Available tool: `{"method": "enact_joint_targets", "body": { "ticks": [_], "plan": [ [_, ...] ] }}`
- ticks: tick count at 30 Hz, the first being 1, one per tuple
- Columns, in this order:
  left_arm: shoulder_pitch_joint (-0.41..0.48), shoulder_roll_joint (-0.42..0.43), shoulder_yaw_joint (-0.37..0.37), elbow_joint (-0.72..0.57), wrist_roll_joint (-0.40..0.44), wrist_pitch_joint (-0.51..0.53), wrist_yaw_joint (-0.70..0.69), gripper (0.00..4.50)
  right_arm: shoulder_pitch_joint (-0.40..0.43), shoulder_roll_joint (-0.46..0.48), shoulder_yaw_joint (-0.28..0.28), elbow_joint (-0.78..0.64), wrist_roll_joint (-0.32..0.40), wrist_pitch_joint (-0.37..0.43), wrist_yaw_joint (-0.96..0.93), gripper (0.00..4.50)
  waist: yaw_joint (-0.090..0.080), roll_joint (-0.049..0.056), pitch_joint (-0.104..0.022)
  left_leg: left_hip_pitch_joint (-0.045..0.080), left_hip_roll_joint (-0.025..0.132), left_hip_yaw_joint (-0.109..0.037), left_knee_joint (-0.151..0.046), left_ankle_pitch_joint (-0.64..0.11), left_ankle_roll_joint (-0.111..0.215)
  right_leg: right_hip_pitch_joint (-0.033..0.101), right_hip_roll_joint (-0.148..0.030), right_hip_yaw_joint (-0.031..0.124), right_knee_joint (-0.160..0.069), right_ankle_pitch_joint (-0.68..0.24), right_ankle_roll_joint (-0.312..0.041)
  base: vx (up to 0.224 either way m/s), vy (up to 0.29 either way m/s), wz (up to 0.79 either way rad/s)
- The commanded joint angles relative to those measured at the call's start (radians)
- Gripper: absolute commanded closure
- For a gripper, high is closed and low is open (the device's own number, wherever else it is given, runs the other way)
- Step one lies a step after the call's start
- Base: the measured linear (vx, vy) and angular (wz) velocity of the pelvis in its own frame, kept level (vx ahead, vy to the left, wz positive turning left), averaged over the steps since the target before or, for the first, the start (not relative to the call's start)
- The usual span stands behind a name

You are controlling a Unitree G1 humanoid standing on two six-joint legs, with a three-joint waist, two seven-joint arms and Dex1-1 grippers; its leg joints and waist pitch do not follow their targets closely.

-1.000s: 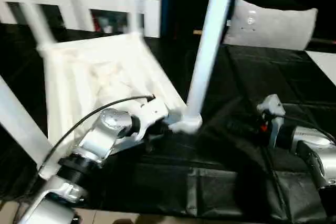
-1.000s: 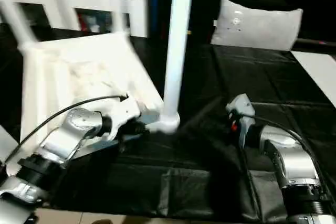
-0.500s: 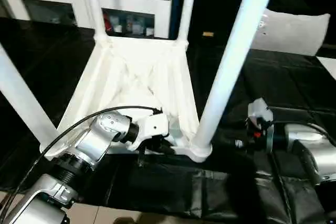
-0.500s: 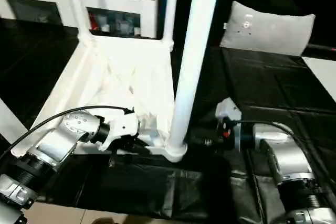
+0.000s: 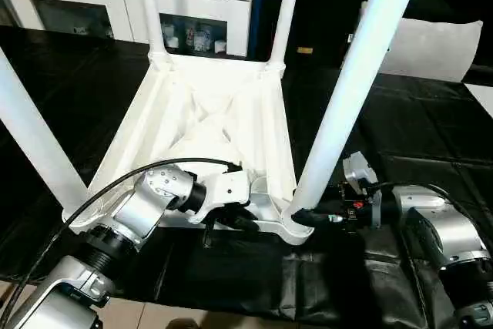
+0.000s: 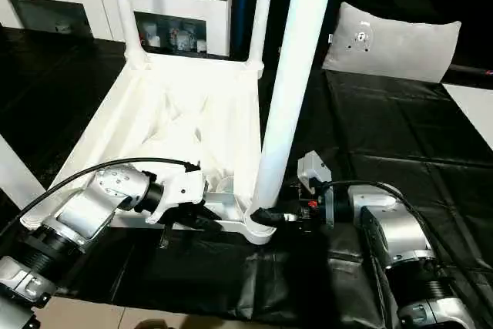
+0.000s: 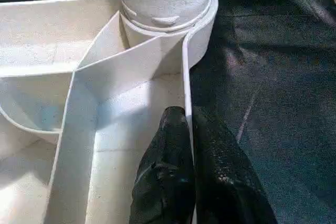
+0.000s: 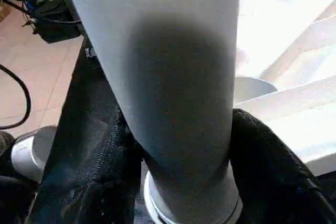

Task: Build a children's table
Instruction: Rotate leg to tighten

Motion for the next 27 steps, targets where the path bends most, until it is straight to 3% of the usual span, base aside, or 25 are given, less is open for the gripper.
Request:
{"method": "enact_joint_targets", "body": {
  "ticks": [1, 3, 4, 5, 7, 10, 11, 12, 13, 15, 17, 20, 21, 26, 27],
  "plan": [
    [-0.024, -0.015, -0.02, -0.026, -0.02, -0.029, -0.044, 4.5, -0.016, -0.012, -0.004, -0.003, 0.02, 0.018, 0.012, 2.4, -0.004, 0.0, -0.068, 0.0, 0.035, -0.004, -0.073, -0.169, 0.03, 0.061, -0.061, 0.067, -0.066, -0.279, -0.154, 0.0, 0.0, 0.0],
    [-0.021, -0.021, -0.011, -0.026, -0.027, -0.014, -0.036, 4.5, -0.003, -0.007, -0.012, -0.016, 0.021, 0.023, -0.002, 2.46, -0.003, -0.001, -0.069, -0.001, 0.034, -0.003, -0.073, -0.165, 0.03, 0.061, -0.061, 0.067, -0.064, -0.27, -0.156, 0.0, 0.0, 0.0],
    [-0.018, -0.027, -0.003, -0.03, -0.035, 0.003, -0.027, 4.5, 0.008, 0.002, -0.019, -0.031, 0.025, 0.031, -0.024, 2.47, -0.002, 0.007, -0.068, 0.0, 0.034, -0.004, -0.074, -0.168, 0.029, 0.06, -0.061, 0.067, -0.065, -0.272, -0.157, 0.0, 0.0, 0.0],
    [-0.018, -0.033, 0.004, -0.033, -0.041, 0.023, -0.017, 4.5, 0.015, 0.013, -0.025, -0.047, 0.032, 0.048, -0.048, 2.48, -0.004, 0.002, -0.068, 0.0, 0.034, -0.003, -0.073, -0.173, 0.026, 0.061, -0.06, 0.067, -0.067, -0.274, -0.154, 0.0, 0.0, 0.0],
    [-0.017, -0.037, 0.009, -0.035, -0.045, 0.036, -0.01, 4.5, 0.02, 0.02, -0.028, -0.056, 0.037, 0.06, -0.062, 2.48, -0.005, 0.001, -0.066, -0.002, 0.033, -0.004, -0.075, -0.178, 0.024, 0.062, -0.06, 0.067, -0.068, -0.29, -0.149, 0.0, 0.0, 0.0],
    [-0.013, -0.069, 0.029, -0.049, -0.039, 0.114, 0.065, 4.5, 0.019, 0.083, -0.032, -0.054, -0.033, 0.09, -0.263, 2.49, -0.011, 0.005, -0.062, 0.001, 0.031, -0.007, -0.08, -0.218, 0.001, 0.058, -0.062, 0.064, -0.079, -0.383, -0.116, 0.0, 0.0, 0.0],
    [-0.012, -0.09, 0.041, -0.05, -0.036, 0.153, 0.109, 4.5, -0.009, 0.117, -0.046, 0.015, -0.065, 0.08, -0.361, 2.5, -0.015, 0.004, -0.061, 0.002, 0.027, -0.008, -0.079, -0.236, -0.007, 0.059, -0.064, 0.06, -0.087, -0.437, -0.094, 0.0, 0.0, 0.0],
    [-0.015, -0.129, 0.058, -0.042, -0.021, 0.211, 0.193, 4.5, -0.056, 0.18, -0.073, 0.097, -0.116, 0.109, -0.554, 2.5, -0.028, 0.011, -0.059, -0.002, 0.027, -0.012, -0.081, -0.255, -0.023, 0.057, -0.065, 0.056, -0.088, -0.48, -0.085, 0.0, 0.0, 0.0],
    [-0.016, -0.136, 0.061, -0.041, -0.017, 0.222, 0.209, 4.5, -0.062, 0.191, -0.077, 0.104, -0.124, 0.122, -0.589, 2.5, -0.039, 0.007, -0.056, -0.005, 0.023, -0.014, -0.081, -0.265, -0.031, 0.059, -0.061, 0.05, -0.095, -0.51, -0.068, 0.0, 0.0, 0.0],
    [-0.019, -0.154, 0.069, -0.034, -0.009, 0.243, 0.245, 4.5, -0.073, 0.218, -0.091, 0.104, -0.132, 0.161, -0.664, 2.5, -0.067, 0.011, -0.059, -0.004, 0.019, -0.022, -0.077, -0.303, -0.039, 0.064, -0.065, 0.034, -0.113, -0.582, -0.018, 0.0, 0.0, 0.0],
    [-0.033, -0.214, 0.092, -0.007, 0.008, 0.303, 0.348, 4.5, -0.076, 0.285, -0.121, 0.065, -0.143, 0.221, -0.81, 2.5, -0.078, 0.01, -0.06, -0.005, 0.018, -0.023, -0.078, -0.293, -0.031, 0.061, -0.061, 0.035, -0.117, -0.541, -0.023, 0.0, 0.0, 0.0],
    [-0.043, -0.253, 0.105, 0.008, 0.013, 0.333, 0.409, 4.5, -0.061, 0.314, -0.118, 0.018, -0.151, 0.237, -0.846, 2.5, -0.077, 0.009, -0.061, 0.005, 0.015, -0.017, -0.075, -0.284, -0.008, 0.052, -0.058, 0.04, -0.118, -0.513, -0.038, 0.0, 0.0, 0.0],
    [-0.047, -0.275, 0.111, 0.016, 0.017, 0.344, 0.442, 4.5, -0.054, 0.333, -0.115, -0.006, -0.16, 0.249, -0.871, 1.97, -0.076, 0.01, -0.06, 0.002, 0.017, -0.018, -0.078, -0.278, -0.002, 0.053, -0.057, 0.042, -0.114, -0.497, -0.043, 0.0, 0.0, 0.0],
    [-0.044, -0.305, 0.105, 0.02, 0.032, 0.331, 0.466, 4.5, -0.029, 0.372, -0.127, -0.078, -0.141, 0.272, -0.909, 1.5, -0.062, 0.01, -0.066, 0.0, 0.023, -0.016, -0.081, -0.22, 0.005, 0.055, -0.057, 0.054, -0.097, -0.38, -0.074, 0.0, 0.0, 0.0],
    [-0.035, -0.275, 0.094, 0.008, 0.036, 0.29, 0.436, 4.5, -0.011, 0.353, -0.12, -0.127, -0.134, 0.258, -0.893, 1.4, -0.057, 0.009, -0.068, -0.003, 0.023, -0.014, -0.081, -0.194, 0.01, 0.059, -0.057, 0.057, -0.09, -0.343, -0.082, 0.0, 0.0, 0.0]
  ]
}}
